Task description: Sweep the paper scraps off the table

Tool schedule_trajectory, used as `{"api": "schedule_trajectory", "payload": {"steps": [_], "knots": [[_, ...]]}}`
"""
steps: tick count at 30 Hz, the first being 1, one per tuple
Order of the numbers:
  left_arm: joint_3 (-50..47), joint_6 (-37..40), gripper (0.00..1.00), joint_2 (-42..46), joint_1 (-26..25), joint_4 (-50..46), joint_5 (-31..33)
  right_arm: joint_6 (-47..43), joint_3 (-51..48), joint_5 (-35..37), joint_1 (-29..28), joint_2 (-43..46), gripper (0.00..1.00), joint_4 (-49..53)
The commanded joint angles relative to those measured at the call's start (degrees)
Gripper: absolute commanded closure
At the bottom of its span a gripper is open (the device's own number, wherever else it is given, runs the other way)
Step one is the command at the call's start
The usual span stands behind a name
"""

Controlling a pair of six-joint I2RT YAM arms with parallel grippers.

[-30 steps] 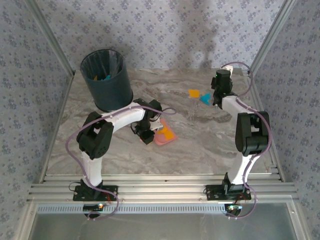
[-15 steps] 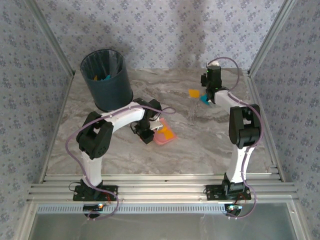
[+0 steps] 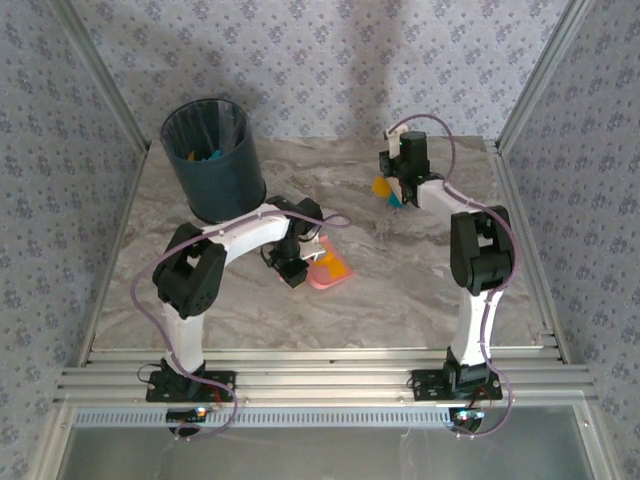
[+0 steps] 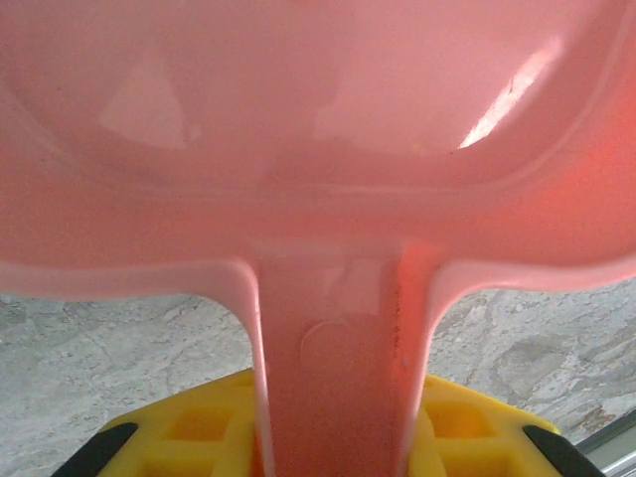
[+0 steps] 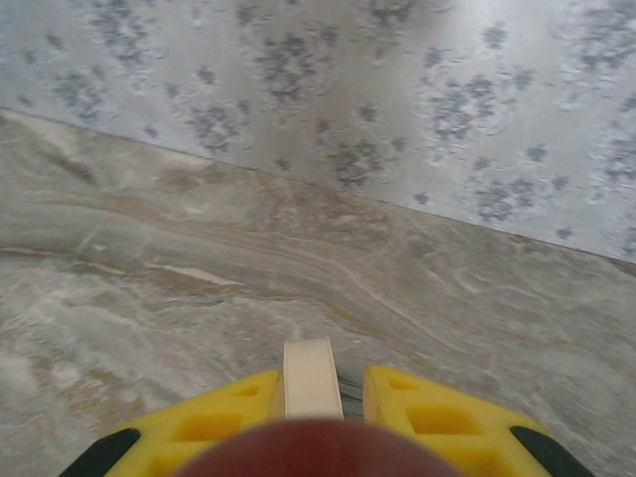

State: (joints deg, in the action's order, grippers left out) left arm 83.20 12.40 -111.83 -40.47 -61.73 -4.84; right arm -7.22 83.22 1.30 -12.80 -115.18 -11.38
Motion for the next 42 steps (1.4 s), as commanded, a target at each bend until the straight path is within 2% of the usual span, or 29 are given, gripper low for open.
{"api": "schedule_trajectory", "payload": {"steps": [1, 11, 24, 33, 42], "knots": [[1.44, -0.71, 1.0, 1.43, 0.65, -2.75, 1.24, -1.53, -2.45, -6.74, -1.56, 1.42, 1.0, 3.19], [1.36, -0.63, 1.0, 1.44, 0.7, -2.86, 1.29, -2.93, -10.56, -10.39, -5.4, 7.33, 1.0, 3.84], [1.57, -0.89, 1.0, 1.18, 0.77, -2.95, 1.4, 2.17, -21.95, -10.79, -11.46, 17.24, 1.0, 4.11], [1.61, -1.24, 1.0, 1.18, 0.81, -3.0, 1.51, 6.02, -27.08, -7.98, -17.08, 23.9, 1.0, 4.6], [1.71, -1.66, 1.0, 1.18, 0.89, -2.93, 2.11, 9.36, -28.35, -5.62, -19.99, 28.99, 1.0, 7.89]]}}
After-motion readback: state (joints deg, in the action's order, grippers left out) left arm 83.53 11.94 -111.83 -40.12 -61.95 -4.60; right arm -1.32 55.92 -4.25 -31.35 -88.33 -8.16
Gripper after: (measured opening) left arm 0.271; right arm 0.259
